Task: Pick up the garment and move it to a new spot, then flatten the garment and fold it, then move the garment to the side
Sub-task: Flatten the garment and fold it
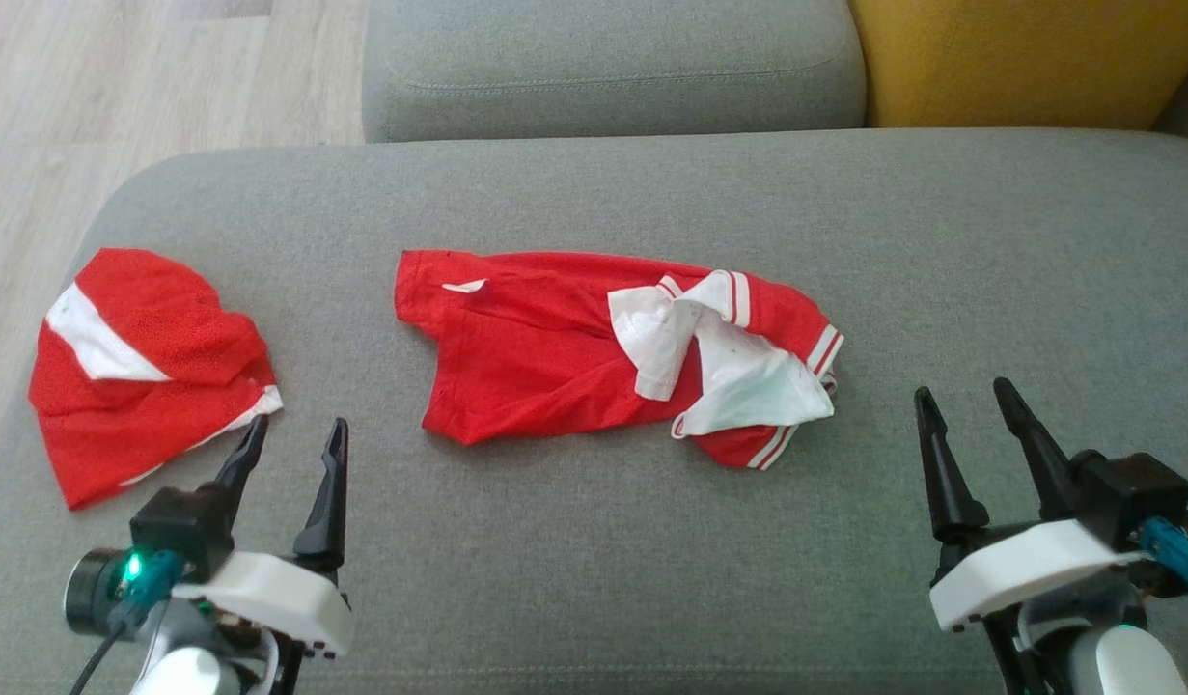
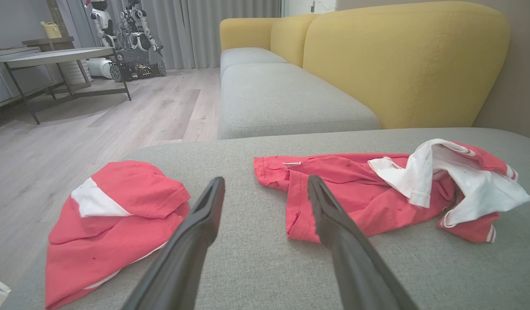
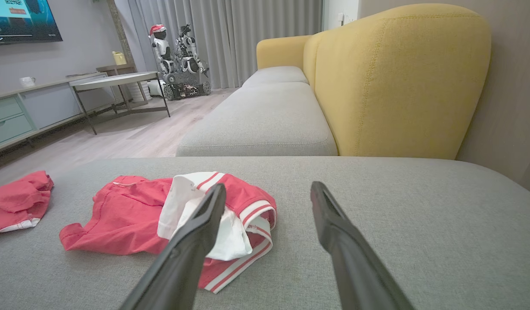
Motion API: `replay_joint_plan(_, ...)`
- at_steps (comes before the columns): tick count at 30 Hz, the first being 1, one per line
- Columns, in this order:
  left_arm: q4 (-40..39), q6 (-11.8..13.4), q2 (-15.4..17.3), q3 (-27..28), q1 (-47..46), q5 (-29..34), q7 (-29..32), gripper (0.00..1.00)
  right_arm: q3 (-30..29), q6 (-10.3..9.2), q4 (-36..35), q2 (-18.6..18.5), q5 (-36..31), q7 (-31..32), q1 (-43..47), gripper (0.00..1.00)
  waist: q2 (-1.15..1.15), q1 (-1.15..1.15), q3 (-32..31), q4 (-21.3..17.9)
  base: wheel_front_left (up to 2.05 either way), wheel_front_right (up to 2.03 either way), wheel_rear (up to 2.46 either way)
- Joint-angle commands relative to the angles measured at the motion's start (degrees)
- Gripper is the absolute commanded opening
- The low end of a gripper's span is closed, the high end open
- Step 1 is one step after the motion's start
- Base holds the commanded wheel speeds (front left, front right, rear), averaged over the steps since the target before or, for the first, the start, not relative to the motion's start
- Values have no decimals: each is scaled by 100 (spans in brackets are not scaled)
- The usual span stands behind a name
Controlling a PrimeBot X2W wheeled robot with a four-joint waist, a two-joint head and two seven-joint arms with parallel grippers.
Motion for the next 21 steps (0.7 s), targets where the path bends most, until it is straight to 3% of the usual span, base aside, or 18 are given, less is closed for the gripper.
replay_joint_plan(1,-202,53,178,278,-274,-9,-13,100,113,-4,-239,-30,-27,-3,-164,100,0,0,3,1,0,0,0)
replay_joint_plan(11,-210,83,171,240,-346,-1,1,100,133,-4,-223,-30,-3,-9,-219,100,0,0,48,49,0,0,0)
replay_joint_plan(21,-251,-2,140,183,-684,47,-31,100,708,-4,252,-30,-510,399,-934,100,0,0,502,315,0,0,0)
